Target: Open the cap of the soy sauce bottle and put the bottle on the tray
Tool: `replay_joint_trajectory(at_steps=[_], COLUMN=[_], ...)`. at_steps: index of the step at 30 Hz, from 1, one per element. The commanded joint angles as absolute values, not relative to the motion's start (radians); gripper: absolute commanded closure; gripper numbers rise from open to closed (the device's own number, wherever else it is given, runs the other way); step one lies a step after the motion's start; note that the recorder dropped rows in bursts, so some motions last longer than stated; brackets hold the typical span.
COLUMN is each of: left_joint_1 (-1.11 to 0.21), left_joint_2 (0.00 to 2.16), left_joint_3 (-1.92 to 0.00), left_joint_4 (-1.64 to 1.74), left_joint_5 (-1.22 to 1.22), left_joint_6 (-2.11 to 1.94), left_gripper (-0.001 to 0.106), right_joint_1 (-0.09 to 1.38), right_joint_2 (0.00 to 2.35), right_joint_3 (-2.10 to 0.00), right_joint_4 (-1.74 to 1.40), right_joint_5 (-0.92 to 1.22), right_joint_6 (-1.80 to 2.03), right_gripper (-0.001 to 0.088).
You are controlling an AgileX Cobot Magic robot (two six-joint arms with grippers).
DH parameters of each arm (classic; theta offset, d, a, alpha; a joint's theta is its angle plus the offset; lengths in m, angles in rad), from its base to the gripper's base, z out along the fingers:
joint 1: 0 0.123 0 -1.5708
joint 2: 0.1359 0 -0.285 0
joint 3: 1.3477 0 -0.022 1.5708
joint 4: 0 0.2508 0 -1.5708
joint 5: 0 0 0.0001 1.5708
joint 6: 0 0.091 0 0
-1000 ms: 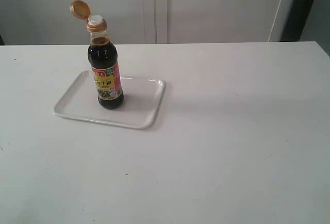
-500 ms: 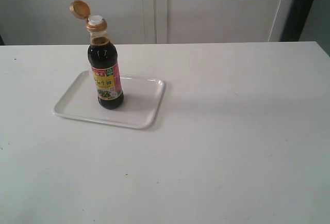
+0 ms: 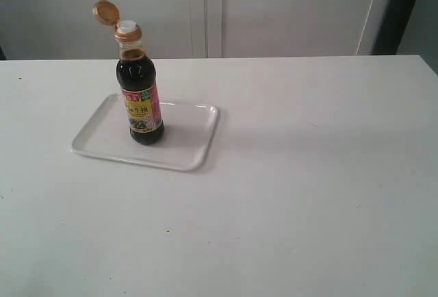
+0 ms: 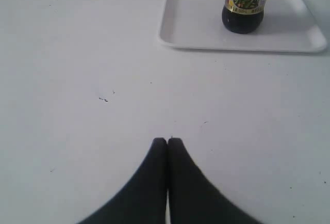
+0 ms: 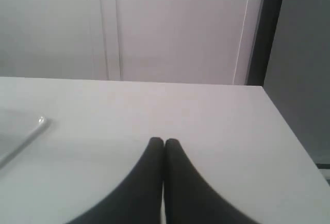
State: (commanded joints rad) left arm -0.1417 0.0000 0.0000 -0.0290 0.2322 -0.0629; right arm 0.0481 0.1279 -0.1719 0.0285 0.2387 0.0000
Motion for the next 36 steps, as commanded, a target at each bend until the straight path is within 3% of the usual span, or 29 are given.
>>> replay_joint_trajectory(at_steps=[9,36], left_joint_1=[-0.142,-0.142], left_joint_2=[0.000,0.000], left_joint_3=[0.000,0.000], left_joint_4=[-0.029,-0.029], left_joint_5=[0.232,0.232], left_joint_6=[-0.063,-0.063], left_gripper=[0.105,0.105], right_joint_1=[0.048,0.048], right_joint_2=[0.000,0.000], right_joint_3=[-0.005,0.000], right_joint_4=[0.029,0.028], right_joint_5=[0.239,0.336], right_joint_6=[0.032,0.000], right_gripper=[0.0868,0.0868])
